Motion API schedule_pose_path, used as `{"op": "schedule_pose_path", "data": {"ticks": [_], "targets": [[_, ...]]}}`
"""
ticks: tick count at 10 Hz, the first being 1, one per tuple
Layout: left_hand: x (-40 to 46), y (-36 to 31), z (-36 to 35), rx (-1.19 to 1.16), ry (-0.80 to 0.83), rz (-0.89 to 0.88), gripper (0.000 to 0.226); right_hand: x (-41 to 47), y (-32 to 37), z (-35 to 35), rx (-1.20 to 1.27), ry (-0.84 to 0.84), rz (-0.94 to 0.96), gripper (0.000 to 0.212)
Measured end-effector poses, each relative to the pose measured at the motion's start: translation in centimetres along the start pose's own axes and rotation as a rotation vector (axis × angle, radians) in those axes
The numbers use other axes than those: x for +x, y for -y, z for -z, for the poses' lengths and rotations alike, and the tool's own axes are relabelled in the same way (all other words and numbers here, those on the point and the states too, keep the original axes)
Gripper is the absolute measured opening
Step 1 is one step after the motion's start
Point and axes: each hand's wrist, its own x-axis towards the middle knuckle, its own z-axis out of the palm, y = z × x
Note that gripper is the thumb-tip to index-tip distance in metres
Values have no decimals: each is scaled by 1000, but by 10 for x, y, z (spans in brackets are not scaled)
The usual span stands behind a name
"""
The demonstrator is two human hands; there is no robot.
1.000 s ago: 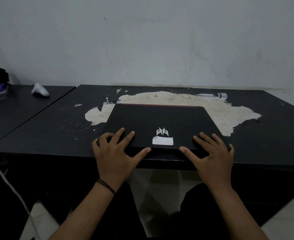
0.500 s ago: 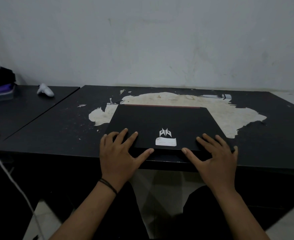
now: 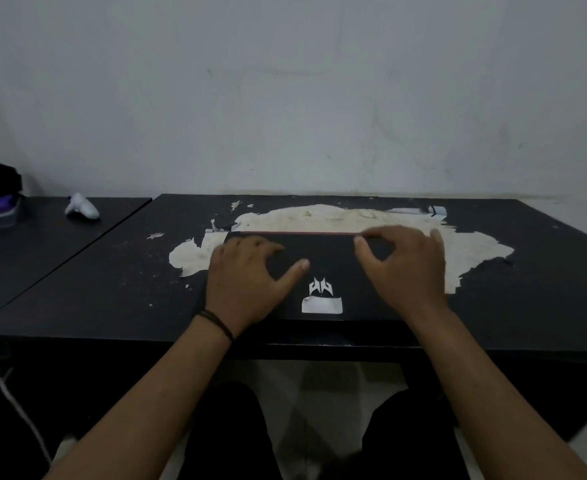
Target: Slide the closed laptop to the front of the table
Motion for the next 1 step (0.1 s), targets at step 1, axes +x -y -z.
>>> {"op": "schedule_pose_path", "data": {"ticks": [1], "targets": [[55, -13, 20, 64, -56, 34, 58, 41, 29, 9, 69, -82, 117, 24]]}}
